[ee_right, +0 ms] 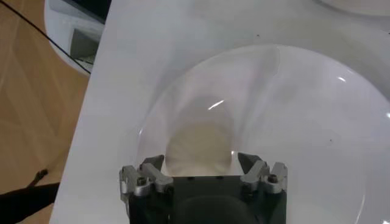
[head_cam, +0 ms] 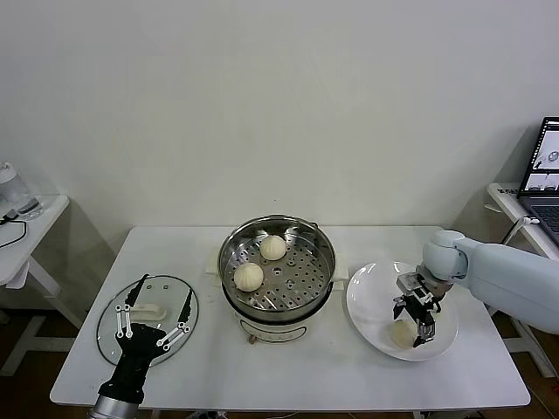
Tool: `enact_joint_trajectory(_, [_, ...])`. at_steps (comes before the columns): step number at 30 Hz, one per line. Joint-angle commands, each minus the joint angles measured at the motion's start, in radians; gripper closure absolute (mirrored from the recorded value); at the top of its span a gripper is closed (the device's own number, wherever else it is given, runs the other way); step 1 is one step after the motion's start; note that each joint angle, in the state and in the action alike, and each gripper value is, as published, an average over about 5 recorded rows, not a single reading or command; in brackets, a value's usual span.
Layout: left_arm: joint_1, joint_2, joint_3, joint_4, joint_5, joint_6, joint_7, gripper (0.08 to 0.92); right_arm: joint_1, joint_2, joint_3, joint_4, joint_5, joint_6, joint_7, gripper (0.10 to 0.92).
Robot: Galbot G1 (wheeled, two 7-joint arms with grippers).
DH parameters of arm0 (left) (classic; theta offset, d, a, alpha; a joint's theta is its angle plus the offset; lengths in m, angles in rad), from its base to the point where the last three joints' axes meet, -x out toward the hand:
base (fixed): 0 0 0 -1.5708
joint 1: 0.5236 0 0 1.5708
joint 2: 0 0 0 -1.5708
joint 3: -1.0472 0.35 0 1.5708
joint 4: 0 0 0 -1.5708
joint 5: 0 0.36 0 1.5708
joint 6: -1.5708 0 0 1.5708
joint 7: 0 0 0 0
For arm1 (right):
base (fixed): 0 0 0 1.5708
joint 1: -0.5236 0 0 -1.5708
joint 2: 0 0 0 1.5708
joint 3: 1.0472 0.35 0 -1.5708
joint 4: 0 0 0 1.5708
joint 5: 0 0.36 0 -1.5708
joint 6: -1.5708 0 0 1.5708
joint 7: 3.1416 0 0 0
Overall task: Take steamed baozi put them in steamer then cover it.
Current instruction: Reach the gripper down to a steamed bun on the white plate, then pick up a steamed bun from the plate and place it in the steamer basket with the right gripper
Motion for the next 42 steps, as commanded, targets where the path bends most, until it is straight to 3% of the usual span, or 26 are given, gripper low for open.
enact_joint_trajectory(1, [-0.002, 0.001, -0.004, 0.002, -0.002, 0.001, -0.001, 0.177, -0.028, 0.003, 0.02, 0.005, -0.031, 0.006, 0.015, 0.27])
enact_joint_trajectory(11, [-0.003, 0.006, -0.004, -0.003, -0.004, 0.001, -0.001, 0.177, 0.076, -0.012, 0.067, 0.065, -0.101, 0.093, -0.024, 0.317])
enact_joint_trajectory(16, [-0.001, 0.018, -0.003, -0.007, -0.004, 0.0, -0.001, 0.177, 0.23, 0.009, 0.091, 0.073, -0.059, 0.189, -0.081, 0.326])
enact_joint_trajectory(23, [-0.002, 0.018, 0.009, -0.011, -0.003, 0.002, -0.001, 0.177, 0.559, 0.206, -0.029, 0.029, 0.087, 0.363, -0.082, 0.314])
enact_joint_trajectory(28, [0.006, 0.013, 0.008, -0.018, -0.002, 0.001, -0.001, 0.177, 0.626, 0.352, -0.05, 0.049, 0.108, 0.469, -0.08, 0.313])
enact_joint_trajectory(42, [0.02, 0.01, 0.005, -0.025, -0.001, -0.014, -0.006, 0.177, 0.498, 0.516, -0.075, 0.216, -0.092, 0.636, -0.021, 0.321])
